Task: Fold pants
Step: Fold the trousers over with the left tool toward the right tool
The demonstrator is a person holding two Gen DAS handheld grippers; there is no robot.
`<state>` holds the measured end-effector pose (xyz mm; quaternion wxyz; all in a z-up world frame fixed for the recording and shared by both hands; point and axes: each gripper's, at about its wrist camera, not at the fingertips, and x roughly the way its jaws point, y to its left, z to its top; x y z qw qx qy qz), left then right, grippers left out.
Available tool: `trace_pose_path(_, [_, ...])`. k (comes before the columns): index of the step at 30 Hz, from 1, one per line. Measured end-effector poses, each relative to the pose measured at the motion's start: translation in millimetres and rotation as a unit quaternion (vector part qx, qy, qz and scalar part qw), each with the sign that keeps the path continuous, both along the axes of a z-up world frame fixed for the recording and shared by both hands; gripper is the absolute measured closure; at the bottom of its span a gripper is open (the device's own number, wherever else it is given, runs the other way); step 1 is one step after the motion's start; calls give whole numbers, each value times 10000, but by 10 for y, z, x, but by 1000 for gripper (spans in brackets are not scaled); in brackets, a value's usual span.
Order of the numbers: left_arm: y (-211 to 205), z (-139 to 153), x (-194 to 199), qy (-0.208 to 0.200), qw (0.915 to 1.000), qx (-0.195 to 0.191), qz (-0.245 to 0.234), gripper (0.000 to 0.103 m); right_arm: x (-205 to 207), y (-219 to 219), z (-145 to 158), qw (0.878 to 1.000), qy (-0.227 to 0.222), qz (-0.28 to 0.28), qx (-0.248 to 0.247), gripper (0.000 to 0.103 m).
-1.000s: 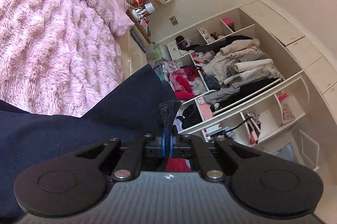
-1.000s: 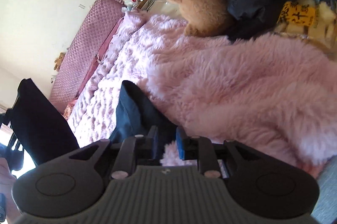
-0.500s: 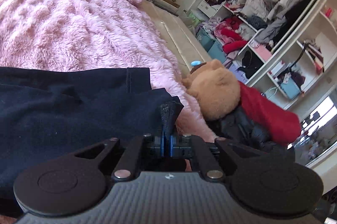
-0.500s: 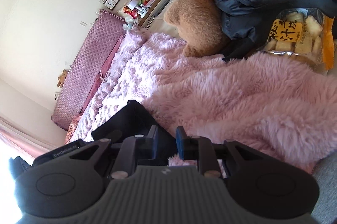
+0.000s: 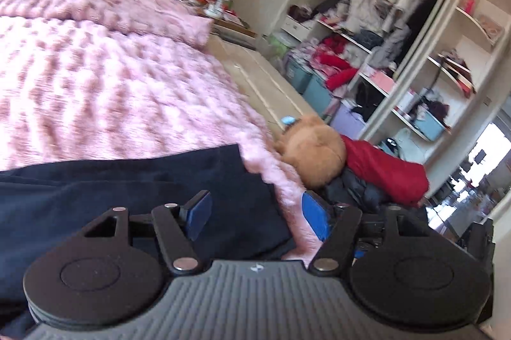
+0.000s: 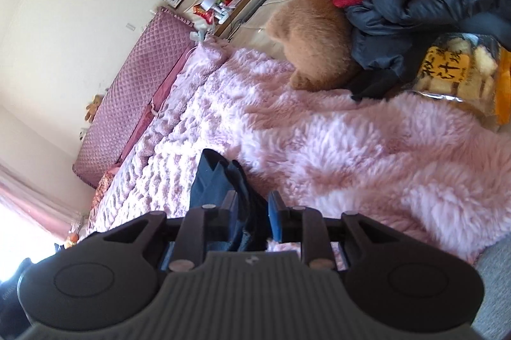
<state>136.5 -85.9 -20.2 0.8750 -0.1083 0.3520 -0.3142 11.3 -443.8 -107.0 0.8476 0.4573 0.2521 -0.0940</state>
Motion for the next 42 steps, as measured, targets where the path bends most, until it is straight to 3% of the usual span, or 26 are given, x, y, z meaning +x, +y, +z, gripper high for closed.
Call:
trace_pose_path(2, [393, 108, 45, -32, 9981, 198, 583, 24, 141, 193, 103, 9991, -101, 384, -140, 84])
trace_pose_path(4, [883, 130, 141, 17, 9903, 486, 1304, 24, 320, 435, 179, 9961, -148, 821, -293, 84])
trace_pose_path(7, [1457, 25, 388, 248, 9768, 803, 1969, 24, 631, 827, 205, 9876, -64, 1478, -520, 85])
trace_pose_path(12, [2152, -428, 834, 876, 9527, 619, 2843, 25, 1221, 1415, 124, 9616, 344, 2667, -548, 82])
trace_pose_path(14, [2373, -689, 1021, 1235, 9498, 485, 2833, 25, 1401, 1572, 62, 9563, 518, 2835, -484, 77])
trace_pose_path(17, [2473, -1017, 1249, 1701, 9542, 246, 2450, 24, 1611, 1752, -35, 9506, 742, 3000, -286, 77])
trace_pose_path(21, [2446, -1304, 1346, 1822, 9541, 246, 2362, 25, 1810, 2006, -147, 9416, 911, 3231, -279, 77])
trace_pose_path(22, [2432, -1310, 1330, 1710, 9570, 166, 2337, 30, 1859, 2068, -185, 9394, 992, 3263, -346, 77])
trace_pose_path(23, [2408, -1299, 1309, 1602, 9592, 178, 2323, 46, 1898, 2105, -229, 9376, 1062, 3288, -386, 77])
trace_pose_path(24, [2362, -1273, 1288, 1461, 9617, 311, 2299, 68, 1929, 2136, -266, 9365, 1103, 3305, -402, 77])
trace_pose_path(26, [2277, -1233, 1261, 1303, 9633, 574, 2275, 92, 1975, 2180, -349, 9346, 1176, 3318, -504, 80])
trace_pose_path(27, [2252, -1219, 1252, 1261, 9633, 660, 2278, 94, 2003, 2211, -392, 9341, 1250, 3287, -620, 83])
trace_pose_path(29, [2243, -1195, 1236, 1195, 9642, 689, 2265, 95, 2059, 2267, -485, 9322, 1497, 3149, -977, 103])
trace_pose_path(30, [2253, -1190, 1231, 1182, 9643, 671, 2272, 95, 2088, 2287, -533, 9310, 1626, 3057, -1156, 103])
trace_pose_path(32, [2300, -1197, 1243, 1222, 9621, 641, 2353, 95, 2113, 2275, -587, 9349, 1714, 2922, -1057, 103])
trace_pose_path(34, [2318, -1205, 1246, 1220, 9603, 712, 2406, 88, 2059, 2295, -511, 9349, 1576, 2986, -1096, 100])
trace_pose_path(35, [2329, -1222, 1259, 1221, 9590, 757, 2442, 79, 1992, 2325, -450, 9315, 1390, 3157, -1151, 83])
trace_pose_path(37, [2389, -1260, 1299, 1245, 9589, 730, 2442, 74, 1848, 2393, -380, 9187, 1134, 3577, -1231, 70])
trace_pose_path(40, [2463, -1252, 1266, 1300, 9595, 561, 2437, 68, 1623, 2466, -344, 8947, 1052, 4043, -1585, 71])
trace_pose_path(42, [2517, -1215, 1234, 1300, 9591, 446, 2475, 62, 1493, 2475, -346, 8792, 1180, 4165, -1992, 77])
